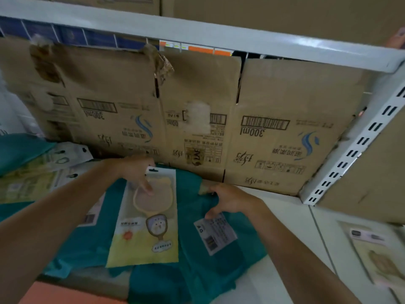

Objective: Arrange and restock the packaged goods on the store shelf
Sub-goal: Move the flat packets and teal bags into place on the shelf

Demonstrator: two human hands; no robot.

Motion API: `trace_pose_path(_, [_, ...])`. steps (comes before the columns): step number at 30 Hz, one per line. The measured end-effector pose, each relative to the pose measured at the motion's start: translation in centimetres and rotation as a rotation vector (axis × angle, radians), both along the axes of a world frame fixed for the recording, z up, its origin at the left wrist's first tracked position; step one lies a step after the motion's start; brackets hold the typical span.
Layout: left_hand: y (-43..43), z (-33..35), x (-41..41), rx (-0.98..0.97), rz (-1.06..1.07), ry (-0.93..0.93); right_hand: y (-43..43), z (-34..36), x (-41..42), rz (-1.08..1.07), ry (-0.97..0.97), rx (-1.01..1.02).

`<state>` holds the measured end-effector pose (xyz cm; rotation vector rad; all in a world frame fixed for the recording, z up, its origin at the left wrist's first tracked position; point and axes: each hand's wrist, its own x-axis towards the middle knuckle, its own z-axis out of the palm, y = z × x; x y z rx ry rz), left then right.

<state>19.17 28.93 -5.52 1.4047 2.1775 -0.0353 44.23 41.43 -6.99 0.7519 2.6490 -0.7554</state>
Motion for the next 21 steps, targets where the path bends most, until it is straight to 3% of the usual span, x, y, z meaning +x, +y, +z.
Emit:
trace_pose_path(4, [0.3,0.3,-0.6,0.018,-0.051,-0.138,-0.3,0.9,-0.2,-0.044,0.008,0.024])
trace_pose_path(12, [-0.1,1.6,-0.9,0.024,-0.148,-0.195,-0.8,3.0,1.0,-0.152,0.031,0.111])
trace_pose_path(21, [0.3,5.5,-0.6,0.263,-0.207,-0.347,-2.8,8.2,5.1,-0.203,0.164,0.090])
